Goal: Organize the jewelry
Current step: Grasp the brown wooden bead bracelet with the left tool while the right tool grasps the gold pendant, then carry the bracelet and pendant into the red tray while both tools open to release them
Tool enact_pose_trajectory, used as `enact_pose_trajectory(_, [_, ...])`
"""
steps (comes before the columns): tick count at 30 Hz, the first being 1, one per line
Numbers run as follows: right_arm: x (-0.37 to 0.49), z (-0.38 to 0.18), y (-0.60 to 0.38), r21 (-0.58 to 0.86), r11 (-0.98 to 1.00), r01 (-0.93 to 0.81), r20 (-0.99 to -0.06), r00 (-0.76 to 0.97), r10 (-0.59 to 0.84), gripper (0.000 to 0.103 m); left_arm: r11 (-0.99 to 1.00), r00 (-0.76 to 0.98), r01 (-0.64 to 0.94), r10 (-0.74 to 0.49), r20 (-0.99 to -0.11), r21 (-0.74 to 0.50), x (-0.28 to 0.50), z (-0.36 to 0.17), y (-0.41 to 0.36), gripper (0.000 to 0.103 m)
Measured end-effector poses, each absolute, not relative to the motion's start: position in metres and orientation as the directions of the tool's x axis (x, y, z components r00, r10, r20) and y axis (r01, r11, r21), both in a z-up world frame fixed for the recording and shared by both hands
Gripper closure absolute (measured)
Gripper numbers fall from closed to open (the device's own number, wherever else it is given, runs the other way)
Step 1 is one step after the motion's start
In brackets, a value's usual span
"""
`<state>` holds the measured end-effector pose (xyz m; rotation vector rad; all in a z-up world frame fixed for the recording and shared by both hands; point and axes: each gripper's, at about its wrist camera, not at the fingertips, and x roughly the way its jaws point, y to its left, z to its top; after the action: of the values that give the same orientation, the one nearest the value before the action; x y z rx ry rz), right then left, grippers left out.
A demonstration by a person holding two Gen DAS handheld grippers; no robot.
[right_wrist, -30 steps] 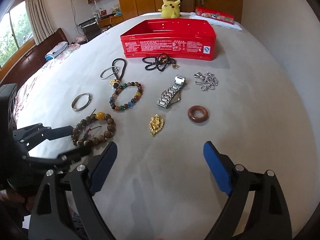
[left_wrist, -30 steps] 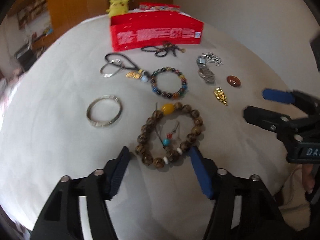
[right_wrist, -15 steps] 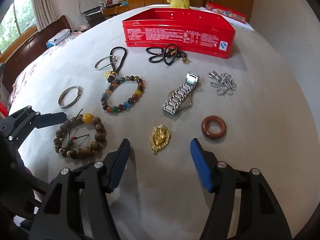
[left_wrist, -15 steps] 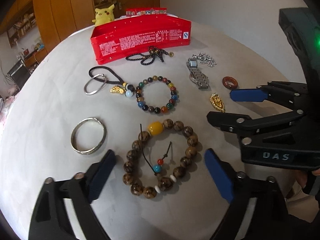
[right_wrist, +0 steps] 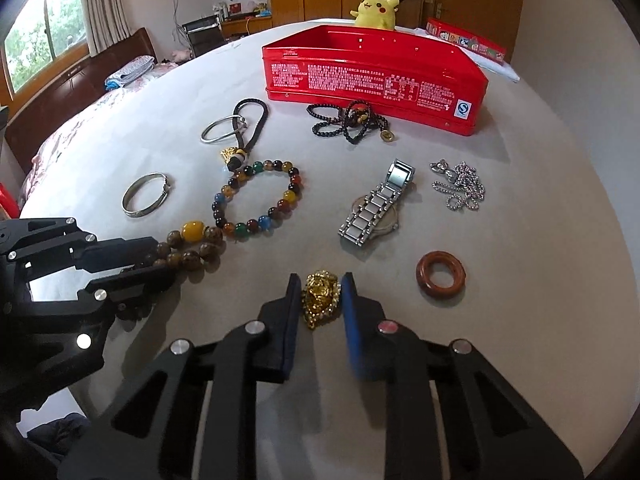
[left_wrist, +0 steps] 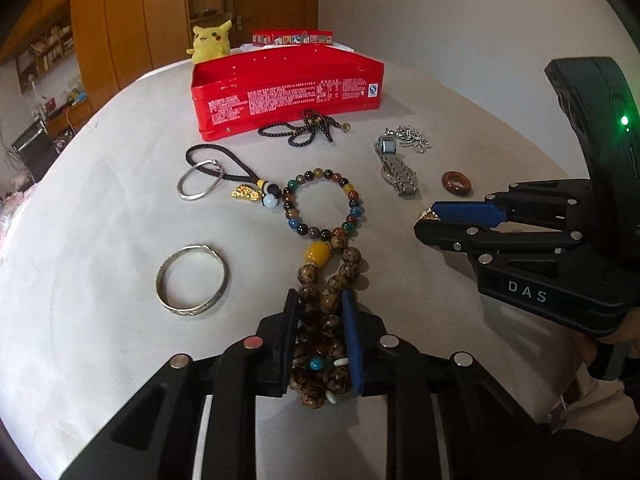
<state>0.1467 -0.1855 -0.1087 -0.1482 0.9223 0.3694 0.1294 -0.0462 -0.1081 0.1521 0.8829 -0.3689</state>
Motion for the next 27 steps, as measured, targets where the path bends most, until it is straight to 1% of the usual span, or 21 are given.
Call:
enact_pose_trajectory(1, [0.146,-0.108,-0.186,0.034,0.927,-0.374,-0.799,0.547,0.250,0.084,0.927,0.580,0.376,-0.253,-0.774,-0.021,0.129,-0.107,-0.046,0.085])
enact_pose_trajectory(3, [0.144,-0.103,-0.187,0.036,0.926,-0.375,-0.793,0.553,0.255,0.084,0.926,0.591,0.376,-0.254,-0.766,-0.017,0.128,-0.101,-0.046,0.103])
enact_pose_trajectory(9, [0.139,-0.092,-0.190,0.045,0.925,-0.378,-0.779,0.566,0.269,0.084,0.929,0.596,0.367,-0.269,-0.757,-0.042,0.127,-0.093,-0.043,0.103])
enact_pose_trajectory(14, [0.135,-0.088,-0.191,0.052,0.926,-0.375,-0.774,0.571,0.275,0.084,0.927,0.598,0.364,-0.307,-0.740,-0.090,0.122,-0.084,-0.036,0.103])
enact_pose_trajectory(22, [0.132,-0.082,-0.196,0.063,0.929,-0.366,-0.759,0.587,0.283,0.084,0.926,0.618,0.366,-0.317,-0.720,-0.093,0.120,-0.066,-0.031,0.103])
enact_pose_trajectory(25, [0.131,-0.083,-0.199,0.077,0.928,-0.364,-0.758,0.583,0.292,0.084,0.911,0.594,0.375,-0.377,-0.711,-0.170,0.121,-0.059,-0.026,0.103])
enact_pose_trajectory(27, [0.132,-0.082,-0.200,0.087,0.927,-0.364,-0.756,0.582,0.300,0.084,0.915,0.608,0.372,-0.368,-0.704,-0.156,0.121,-0.052,-0.026,0.103])
